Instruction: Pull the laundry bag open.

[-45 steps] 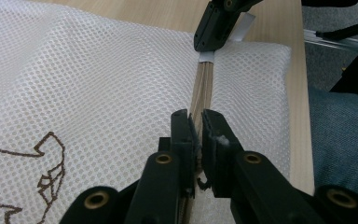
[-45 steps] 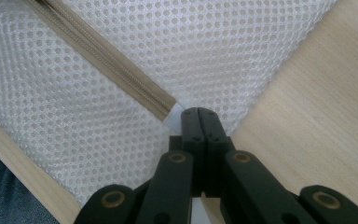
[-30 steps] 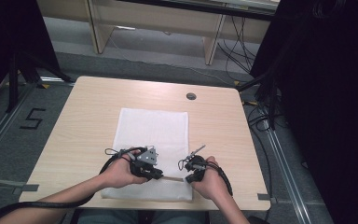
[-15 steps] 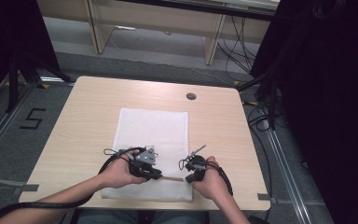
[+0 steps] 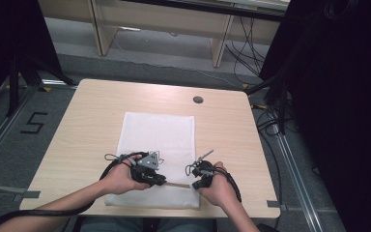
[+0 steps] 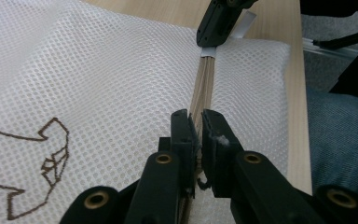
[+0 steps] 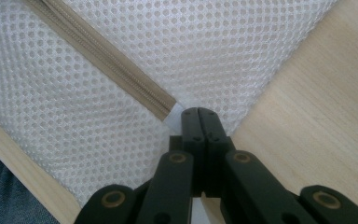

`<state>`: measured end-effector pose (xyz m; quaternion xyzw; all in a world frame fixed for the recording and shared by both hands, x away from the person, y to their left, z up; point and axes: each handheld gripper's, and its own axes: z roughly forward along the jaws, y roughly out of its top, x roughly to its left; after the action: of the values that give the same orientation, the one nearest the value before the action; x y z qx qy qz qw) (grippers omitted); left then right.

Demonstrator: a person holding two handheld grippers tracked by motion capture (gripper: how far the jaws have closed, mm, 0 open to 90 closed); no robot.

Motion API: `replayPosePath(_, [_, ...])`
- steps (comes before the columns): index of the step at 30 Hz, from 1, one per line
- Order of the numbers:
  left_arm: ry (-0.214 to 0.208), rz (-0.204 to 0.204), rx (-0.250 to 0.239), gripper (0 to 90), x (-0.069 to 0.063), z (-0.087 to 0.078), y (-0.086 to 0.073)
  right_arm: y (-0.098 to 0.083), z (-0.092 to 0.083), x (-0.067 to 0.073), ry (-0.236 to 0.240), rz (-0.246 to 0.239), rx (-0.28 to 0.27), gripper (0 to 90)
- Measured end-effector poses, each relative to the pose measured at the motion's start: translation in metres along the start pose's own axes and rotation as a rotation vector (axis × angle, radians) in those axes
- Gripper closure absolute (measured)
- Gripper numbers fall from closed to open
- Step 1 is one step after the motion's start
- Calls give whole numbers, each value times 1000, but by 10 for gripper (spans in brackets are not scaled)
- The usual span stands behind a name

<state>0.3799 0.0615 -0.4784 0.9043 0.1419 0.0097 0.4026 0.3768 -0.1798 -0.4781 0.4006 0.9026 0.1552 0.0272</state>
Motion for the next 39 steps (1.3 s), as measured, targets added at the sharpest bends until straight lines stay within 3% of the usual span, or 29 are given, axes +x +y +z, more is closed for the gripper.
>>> replayPosePath(3, [6, -26, 6, 832, 0, 0, 0, 0, 0, 0, 0, -4, -5, 900])
replayPosePath(4, [3, -9, 5, 832, 1, 0, 0, -1, 1, 0, 0, -2, -9, 900])
replayPosePath(11, [0, -19, 5, 832, -1, 0, -1, -1, 0, -2, 2, -18, -10, 900])
replayPosePath(12, [0, -1, 14, 832, 0, -1, -1, 0, 0, -2, 1, -21, -8, 900])
replayPosePath(21, [-12, -18, 3, 832, 1, -3, -4, -1, 0, -2, 1, -17, -9, 900])
replayPosePath(25, [-4, -37, 3, 832, 2, -5, -5, -1, 0, -1, 2, 2, -9, 900])
replayPosePath(26, [-3, -24, 2, 832, 2, -6, -5, -1, -1, 0, -3, 29, 9, 900])
replayPosePath(27, [-2, -19, 7, 832, 2, -6, -5, -1, 0, -1, 3, 0, -7, 900])
replayPosePath(30, [-2, -34, -3, 832, 2, -8, -5, -1, 0, -1, 0, -2, -7, 900])
replayPosePath(31, [-6, -18, -5, 832, 3, -9, -5, -1, 0, -1, 2, -3, -8, 900])
replayPosePath(32, [-2, -32, 2, 832, 2, -9, -6, -1, 0, -2, 2, -15, -10, 900])
replayPosePath(33, [1, -17, 6, 832, 2, -9, -6, 0, 0, -2, 0, -19, -10, 900])
replayPosePath(39, [-6, -18, -2, 832, 3, -9, -6, 0, 0, 0, -7, -16, -7, 900])
